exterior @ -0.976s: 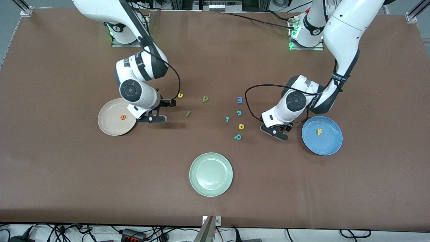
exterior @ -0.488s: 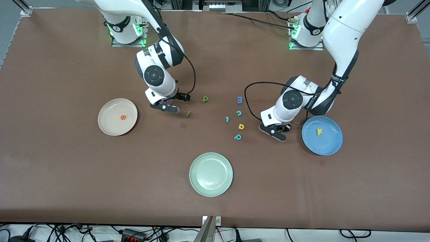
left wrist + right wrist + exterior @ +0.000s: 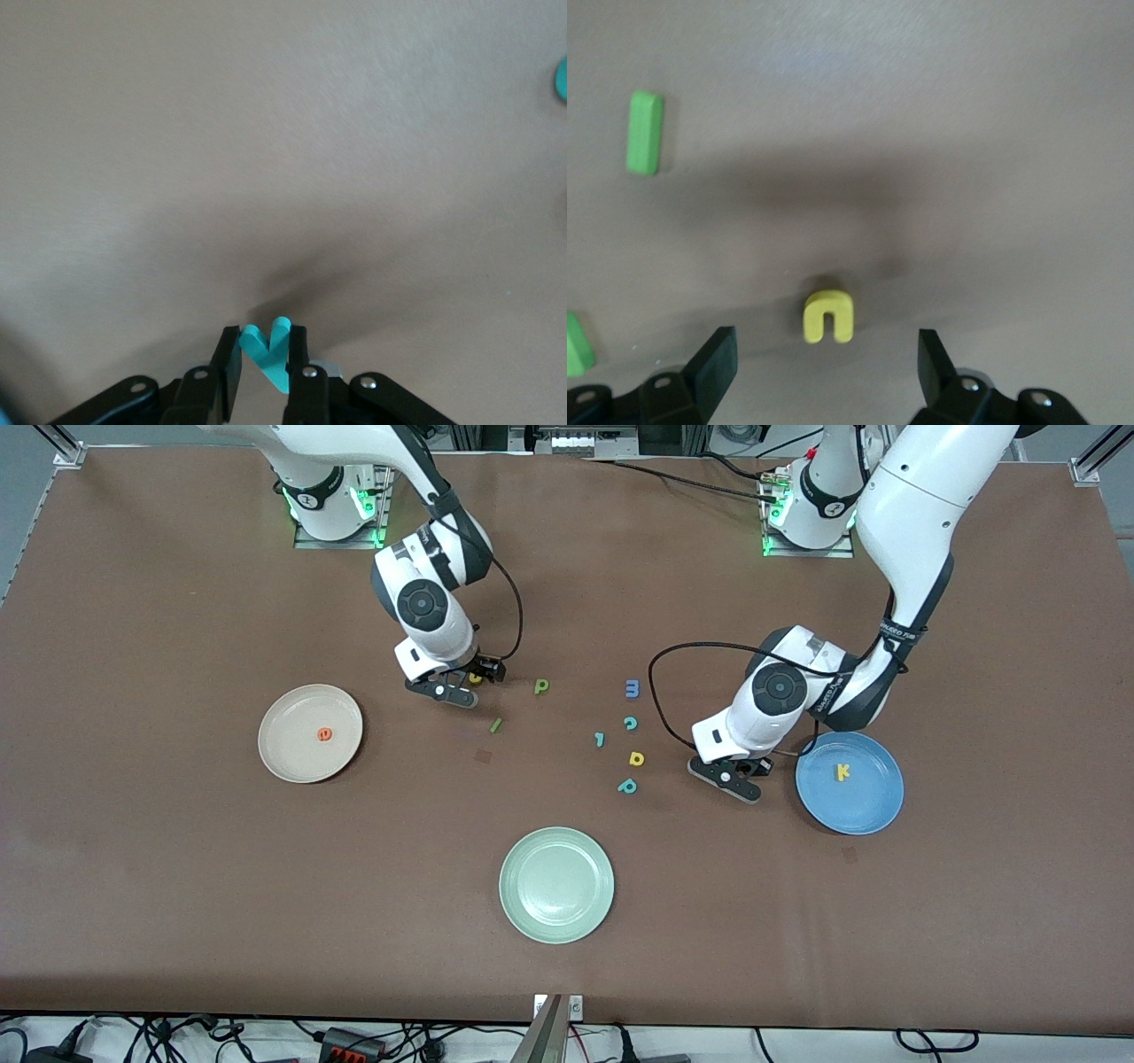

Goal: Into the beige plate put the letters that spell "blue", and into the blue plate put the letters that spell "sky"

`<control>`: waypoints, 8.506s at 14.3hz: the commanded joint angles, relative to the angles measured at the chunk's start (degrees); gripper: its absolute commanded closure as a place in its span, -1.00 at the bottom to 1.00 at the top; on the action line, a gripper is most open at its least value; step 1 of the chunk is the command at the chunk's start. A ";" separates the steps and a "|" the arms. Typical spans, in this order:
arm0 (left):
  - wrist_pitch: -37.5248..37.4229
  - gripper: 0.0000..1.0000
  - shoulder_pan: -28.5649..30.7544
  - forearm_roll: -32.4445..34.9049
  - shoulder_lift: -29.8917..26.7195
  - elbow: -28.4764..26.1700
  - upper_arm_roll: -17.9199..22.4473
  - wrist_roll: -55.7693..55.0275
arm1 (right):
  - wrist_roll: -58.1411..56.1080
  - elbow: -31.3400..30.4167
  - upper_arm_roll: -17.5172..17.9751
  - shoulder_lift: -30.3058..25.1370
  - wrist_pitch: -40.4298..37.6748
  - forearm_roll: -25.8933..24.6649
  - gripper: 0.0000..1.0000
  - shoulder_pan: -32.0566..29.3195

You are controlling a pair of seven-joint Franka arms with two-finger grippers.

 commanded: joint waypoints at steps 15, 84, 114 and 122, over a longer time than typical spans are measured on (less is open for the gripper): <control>-13.89 0.83 13.05 1.71 -3.01 1.96 0.43 4.38 | 3.08 -1.40 -0.35 1.15 3.79 1.14 0.16 0.67; -30.42 -1.00 29.83 11.84 -4.32 14.39 -20.21 3.85 | 6.86 23.65 -18.72 15.91 -10.54 16.25 -0.20 13.68; -37.27 -1.00 2.32 -19.30 -36.49 8.99 18.80 12.29 | -5.36 24.09 -24.43 15.12 -13.54 23.90 0.62 15.26; -41.57 -1.00 5.05 -19.30 -37.37 10.21 15.73 11.06 | -2.28 24.00 -24.26 16.97 -10.89 24.16 0.57 17.29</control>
